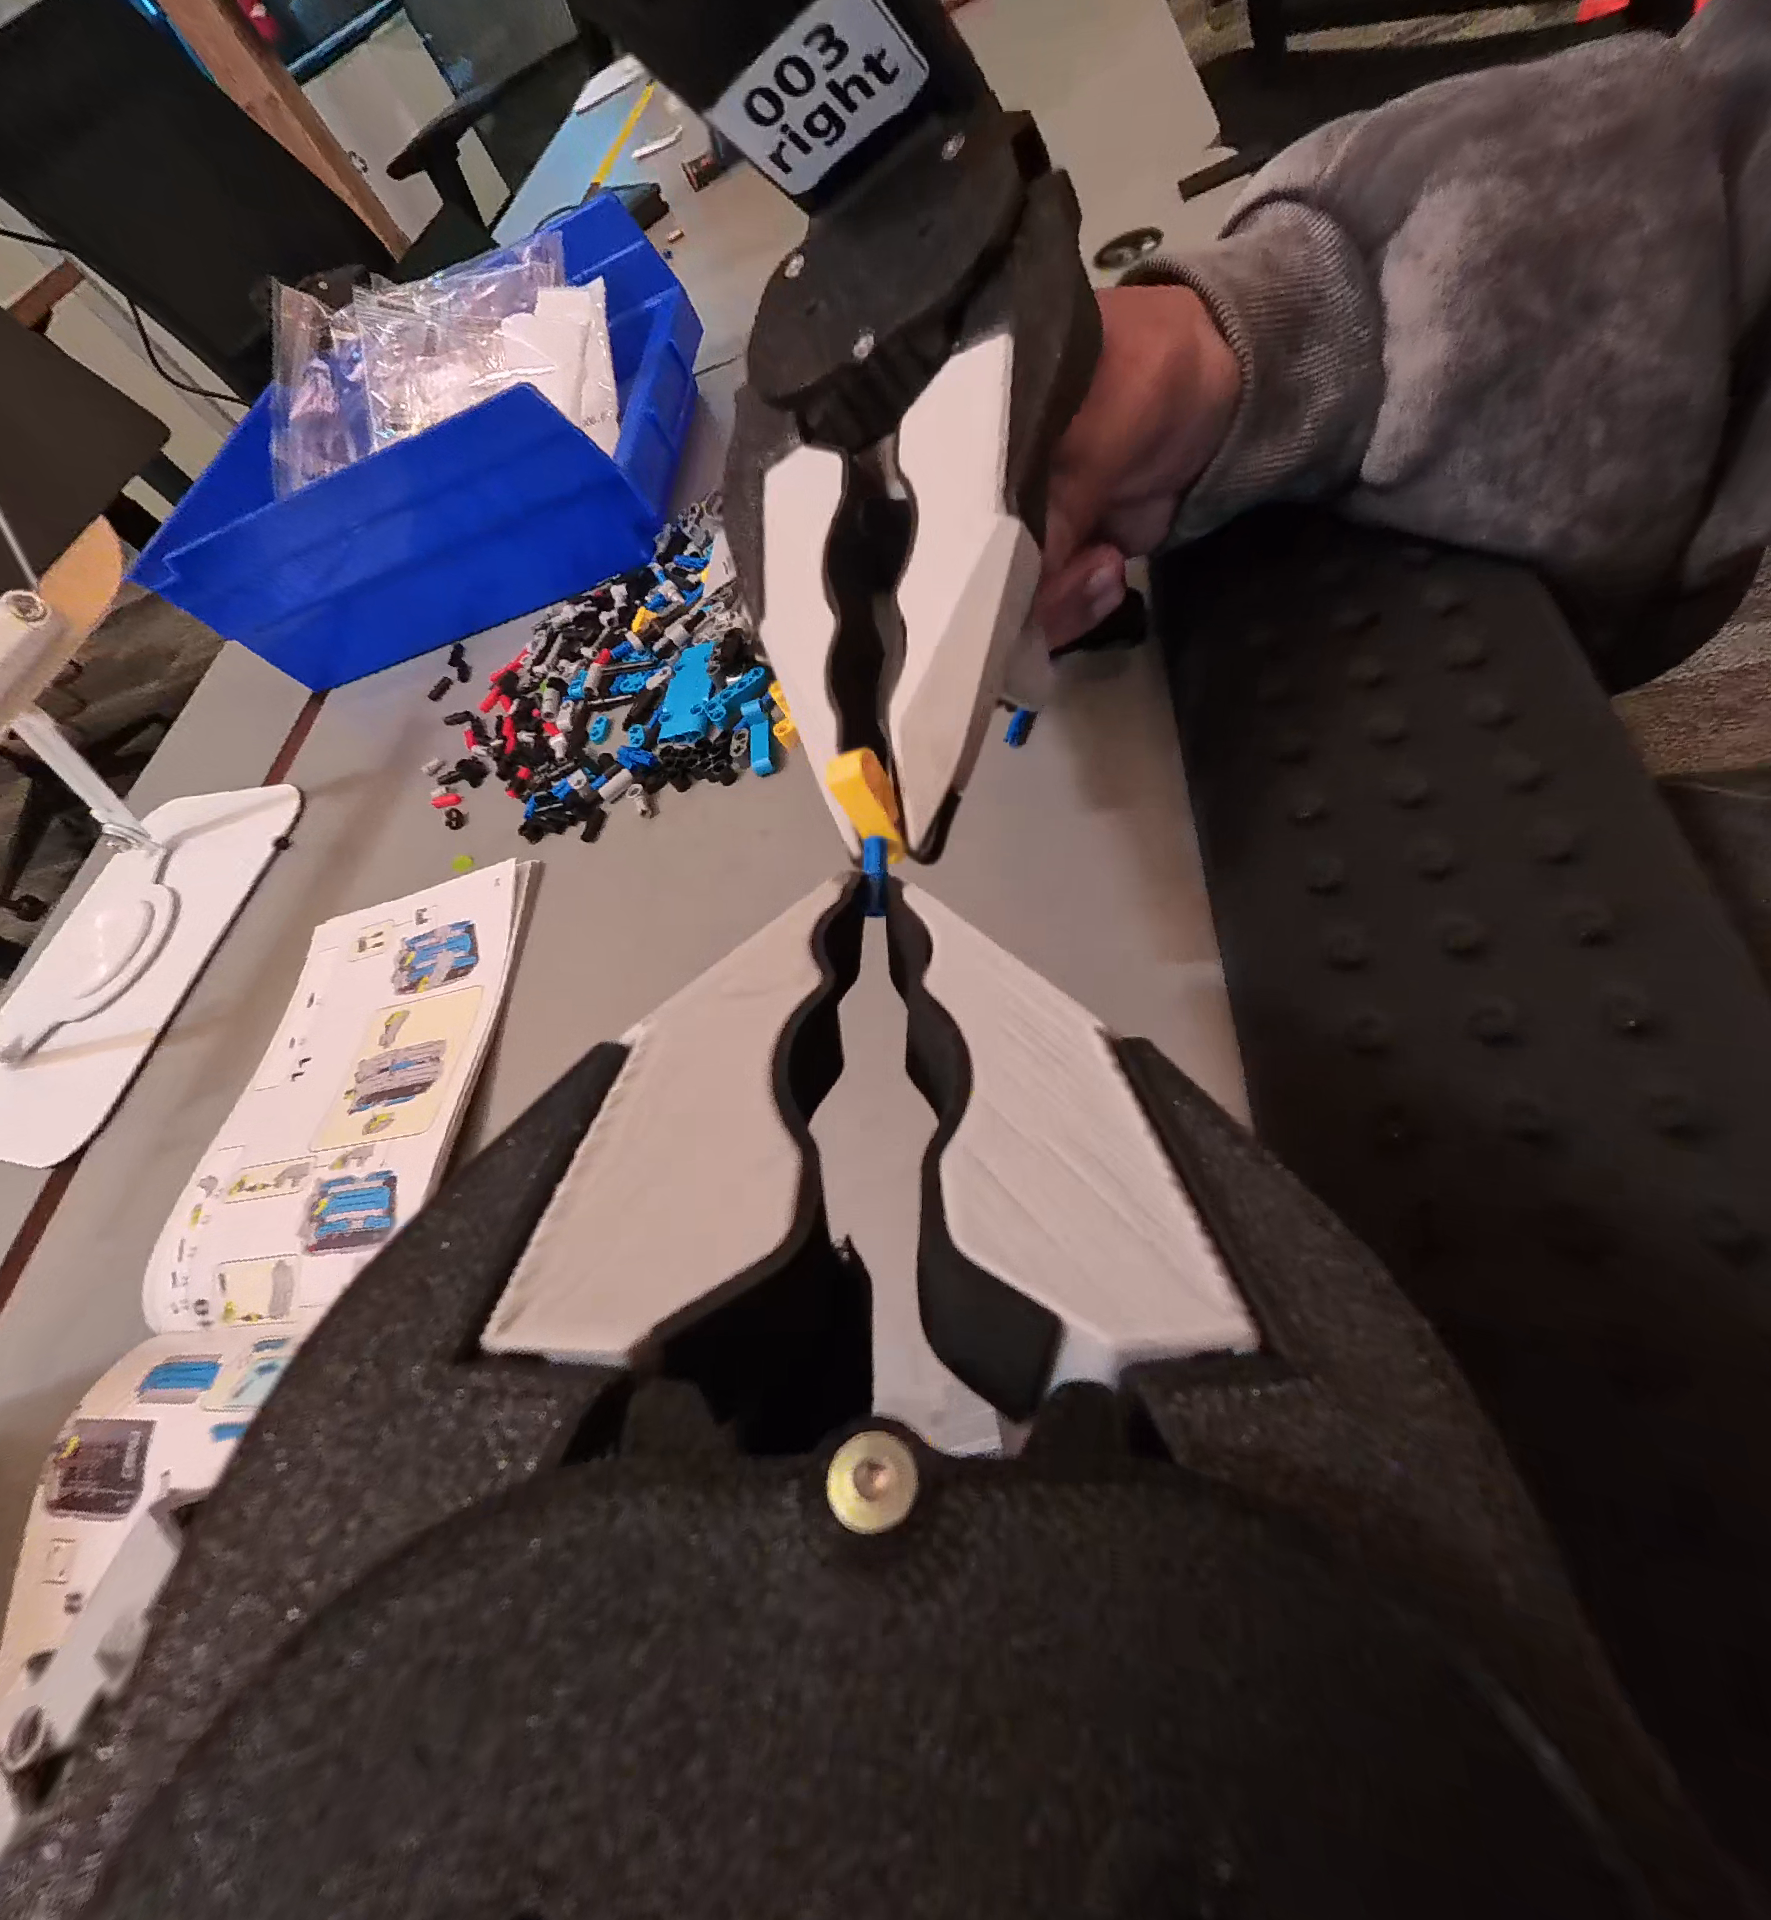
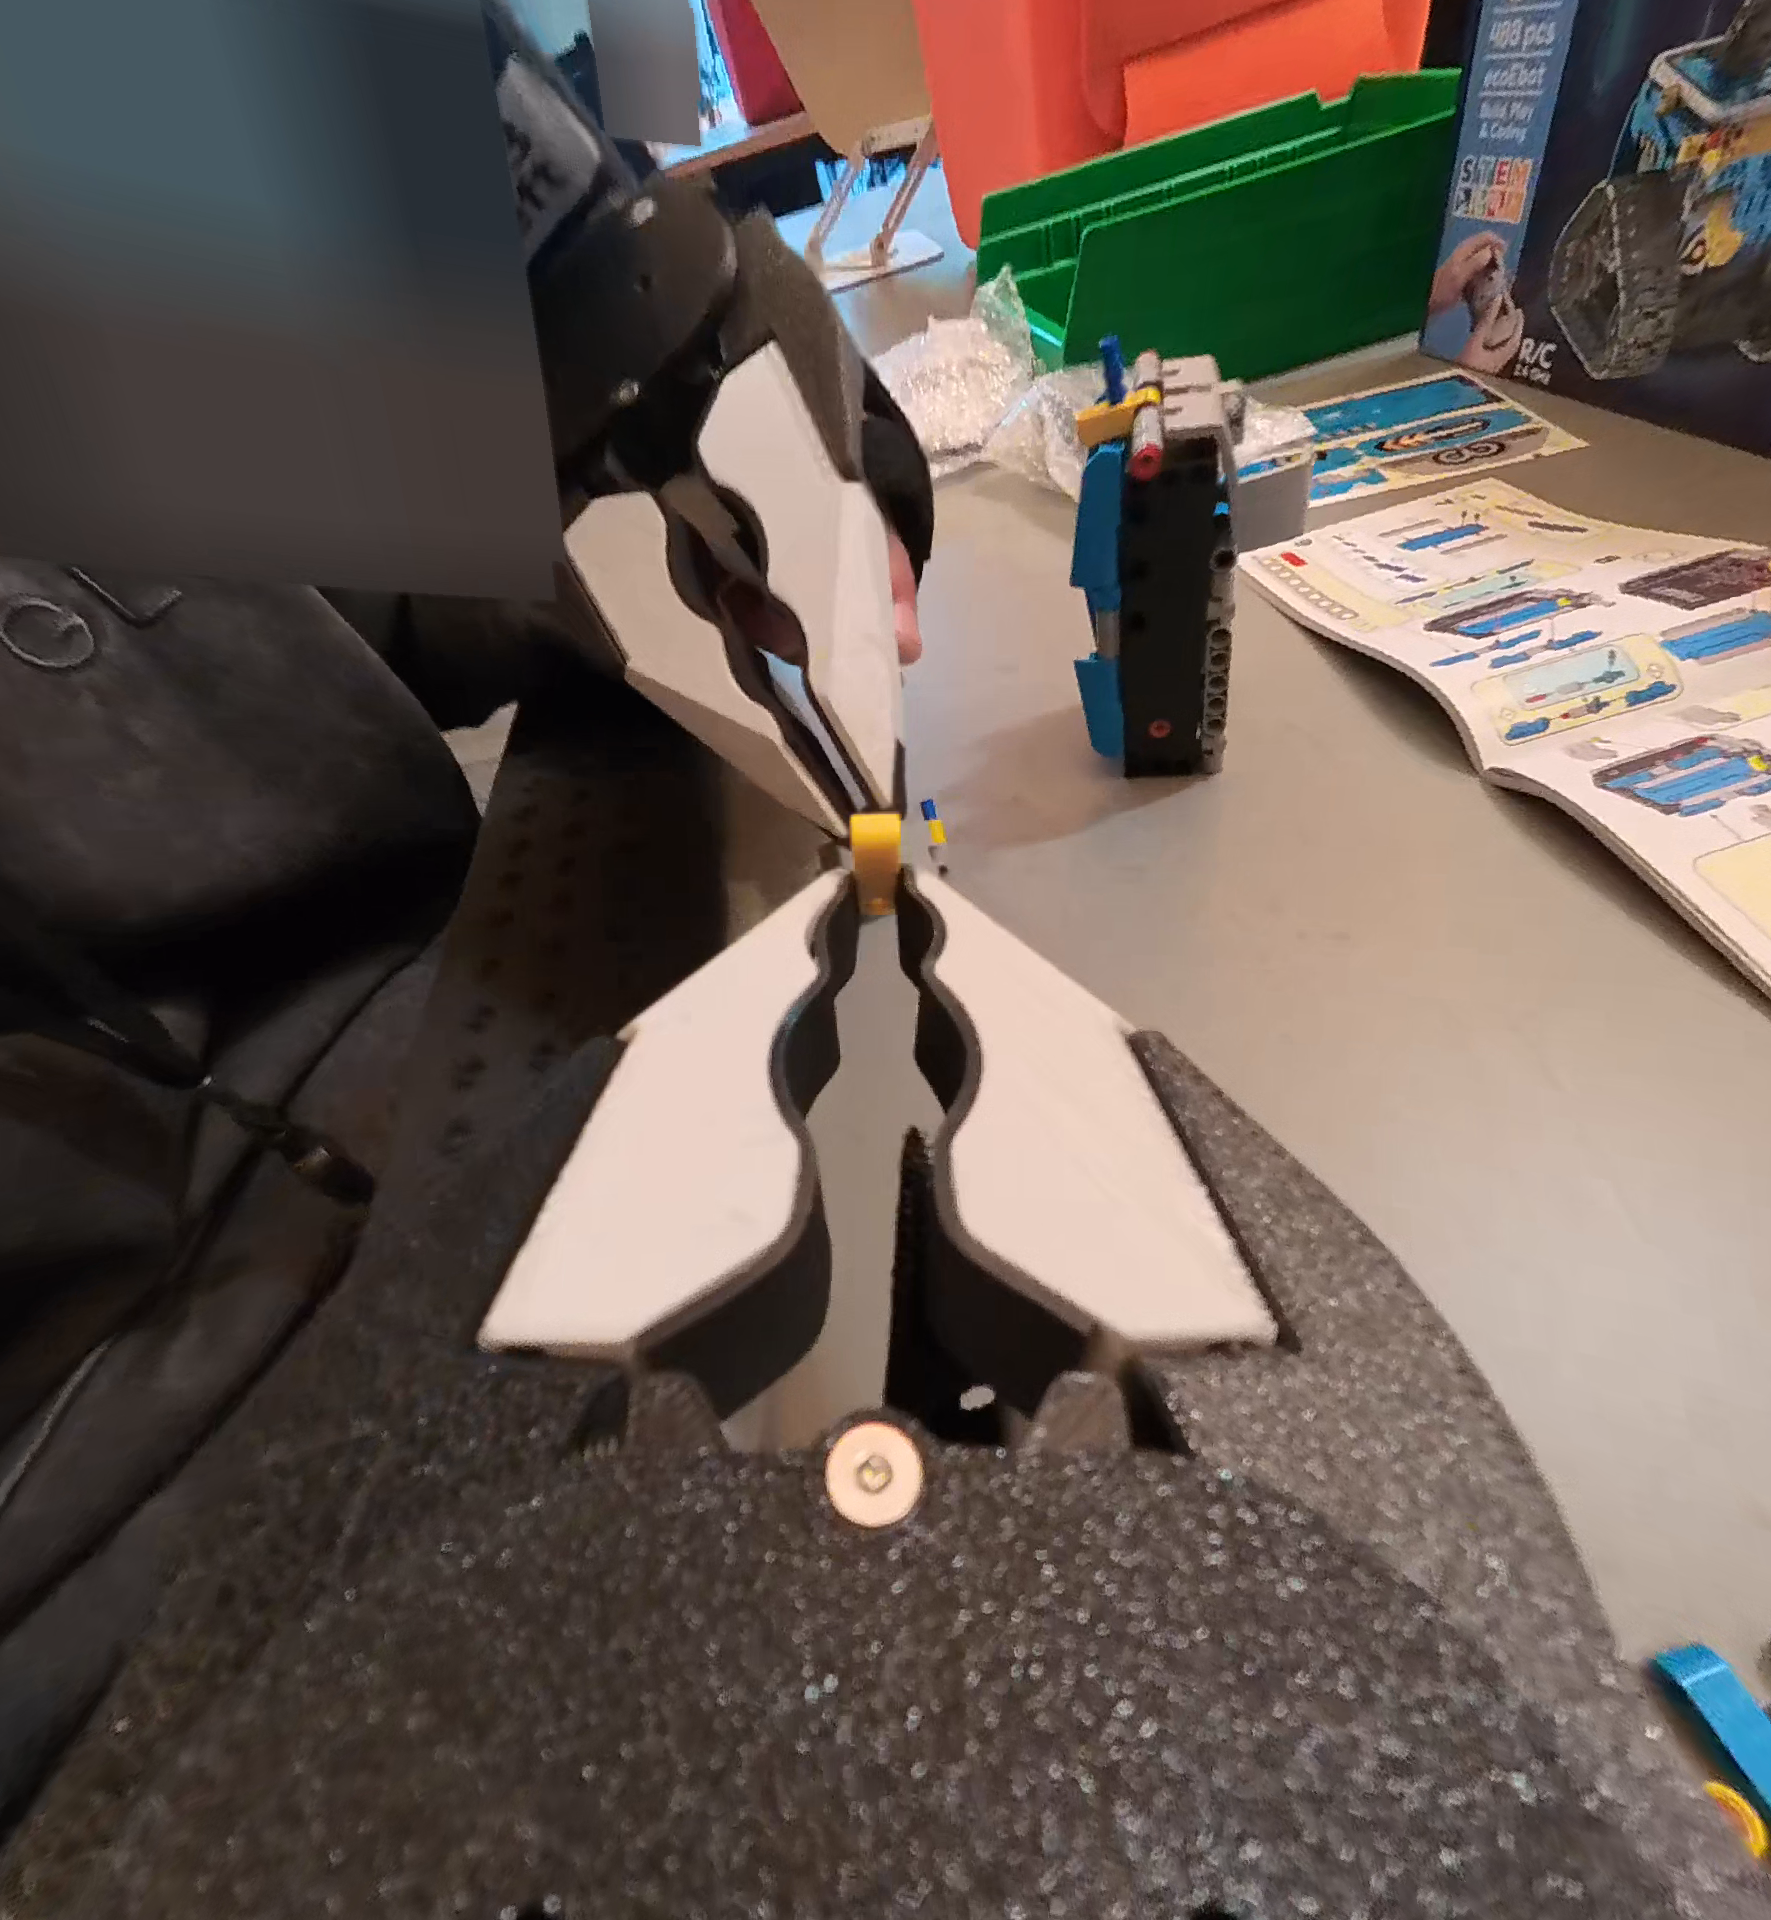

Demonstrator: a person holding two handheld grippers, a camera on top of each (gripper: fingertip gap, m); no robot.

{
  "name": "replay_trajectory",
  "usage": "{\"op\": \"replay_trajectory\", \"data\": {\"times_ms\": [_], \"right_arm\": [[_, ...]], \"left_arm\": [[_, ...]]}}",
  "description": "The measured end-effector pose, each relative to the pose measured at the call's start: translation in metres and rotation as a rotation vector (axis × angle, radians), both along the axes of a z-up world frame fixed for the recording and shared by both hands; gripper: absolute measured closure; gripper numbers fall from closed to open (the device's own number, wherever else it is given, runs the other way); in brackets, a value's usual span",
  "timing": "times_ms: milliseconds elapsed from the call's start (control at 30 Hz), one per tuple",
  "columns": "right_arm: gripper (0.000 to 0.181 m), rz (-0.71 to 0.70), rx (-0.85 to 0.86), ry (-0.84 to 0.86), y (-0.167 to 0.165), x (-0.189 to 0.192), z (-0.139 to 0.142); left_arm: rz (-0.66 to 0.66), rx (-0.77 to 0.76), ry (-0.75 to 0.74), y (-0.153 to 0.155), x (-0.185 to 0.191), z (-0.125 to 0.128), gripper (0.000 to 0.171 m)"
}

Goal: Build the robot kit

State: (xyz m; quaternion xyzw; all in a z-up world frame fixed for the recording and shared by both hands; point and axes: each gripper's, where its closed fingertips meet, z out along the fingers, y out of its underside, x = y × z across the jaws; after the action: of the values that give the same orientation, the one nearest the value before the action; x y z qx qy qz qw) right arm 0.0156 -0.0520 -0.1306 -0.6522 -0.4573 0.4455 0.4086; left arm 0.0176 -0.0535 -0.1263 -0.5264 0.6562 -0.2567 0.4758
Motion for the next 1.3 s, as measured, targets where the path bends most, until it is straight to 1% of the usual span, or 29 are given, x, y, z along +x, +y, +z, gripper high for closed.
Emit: {"op": "replay_trajectory", "data": {"times_ms": [133,400,467,567,633,733,900,1000,1200,1300], "right_arm": [[0.174,-0.008,0.026,-0.037,0.001,-0.001,-0.005],[0.174,-0.004,0.019,-0.052,0.0,-0.002,-0.008],[0.174,0.004,0.004,-0.044,-0.001,-0.002,-0.008],[0.174,0.033,-0.1,-0.022,-0.004,-0.002,-0.01],[0.174,0.035,-0.133,-0.027,-0.004,-0.002,-0.014],[0.174,0.038,-0.158,-0.037,-0.004,-0.002,-0.017],[0.174,0.041,-0.178,-0.013,-0.004,-0.001,-0.013],[0.174,0.034,-0.197,-0.028,-0.003,0.0,-0.017],[0.175,-0.039,-0.181,-0.083,0.008,0.002,-0.027],[0.175,-0.039,-0.182,-0.096,0.008,0.002,-0.03]], "left_arm": [[-0.002,-0.022,0.021,0.001,-0.001,-0.004,0.169],[-0.016,-0.005,0.052,-0.001,-0.001,-0.011,0.169],[-0.031,0.068,0.053,-0.002,-0.001,-0.011,0.169],[-0.038,0.265,0.089,-0.003,0.0,-0.014,0.17],[-0.032,0.393,0.119,-0.002,0.0,-0.017,0.17],[-0.026,0.5,0.147,-0.002,0.0,-0.019,0.169],[-0.001,0.584,0.149,-0.002,0.002,-0.016,0.17],[0.017,0.62,0.176,0.0,0.003,-0.021,0.17],[0.07,0.642,0.231,0.009,0.004,-0.03,0.17],[0.069,0.652,0.239,0.009,0.004,-0.032,0.17]]}}
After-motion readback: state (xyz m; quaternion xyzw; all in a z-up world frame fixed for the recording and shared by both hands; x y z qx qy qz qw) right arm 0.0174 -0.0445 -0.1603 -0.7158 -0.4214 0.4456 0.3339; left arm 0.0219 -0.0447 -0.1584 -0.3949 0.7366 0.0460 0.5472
